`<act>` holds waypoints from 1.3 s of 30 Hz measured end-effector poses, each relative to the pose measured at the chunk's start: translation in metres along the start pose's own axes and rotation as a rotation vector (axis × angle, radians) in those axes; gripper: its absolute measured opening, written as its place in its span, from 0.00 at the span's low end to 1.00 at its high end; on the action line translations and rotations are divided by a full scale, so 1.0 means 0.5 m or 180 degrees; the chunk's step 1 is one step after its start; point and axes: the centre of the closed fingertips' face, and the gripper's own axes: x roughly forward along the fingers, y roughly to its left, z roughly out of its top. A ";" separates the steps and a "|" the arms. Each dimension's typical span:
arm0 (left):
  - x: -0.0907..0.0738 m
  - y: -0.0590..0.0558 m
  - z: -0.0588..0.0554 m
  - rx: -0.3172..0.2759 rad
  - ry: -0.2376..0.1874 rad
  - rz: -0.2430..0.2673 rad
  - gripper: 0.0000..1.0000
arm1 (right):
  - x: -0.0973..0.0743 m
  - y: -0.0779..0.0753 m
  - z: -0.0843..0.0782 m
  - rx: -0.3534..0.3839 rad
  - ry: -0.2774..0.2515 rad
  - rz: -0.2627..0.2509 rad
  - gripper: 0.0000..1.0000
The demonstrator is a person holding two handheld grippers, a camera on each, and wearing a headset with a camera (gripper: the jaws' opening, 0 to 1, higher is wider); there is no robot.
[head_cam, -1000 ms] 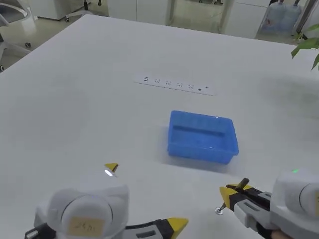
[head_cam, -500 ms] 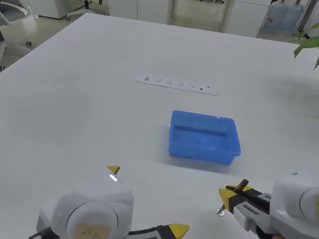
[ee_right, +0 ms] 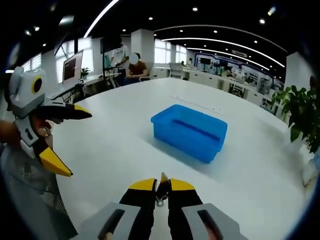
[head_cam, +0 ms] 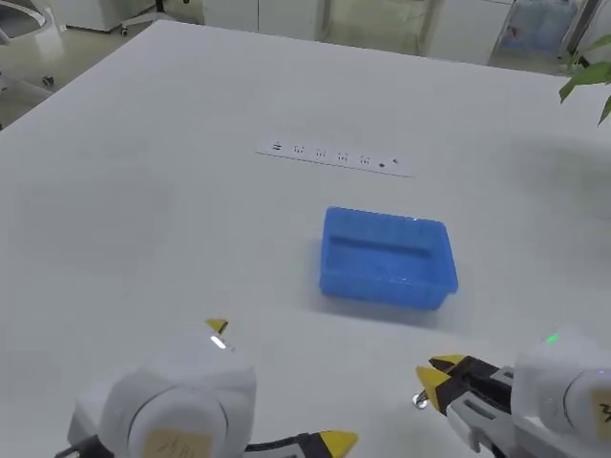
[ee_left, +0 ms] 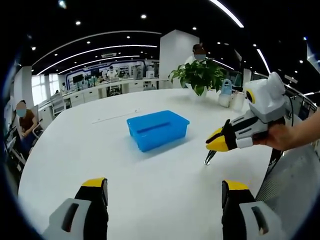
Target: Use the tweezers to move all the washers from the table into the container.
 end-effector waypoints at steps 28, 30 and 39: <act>0.000 0.001 0.001 -0.0012 0.0017 0.0005 0.96 | 0.006 -0.017 0.001 0.0176 0.0021 -0.0015 0.05; 0.000 0.001 0.002 0.0000 0.0010 0.0007 0.95 | 0.008 -0.018 0.001 0.0183 0.0004 -0.0020 0.05; 0.000 0.001 0.001 0.0008 0.0022 0.0010 0.95 | 0.013 -0.018 0.004 0.0179 0.0042 -0.0007 0.03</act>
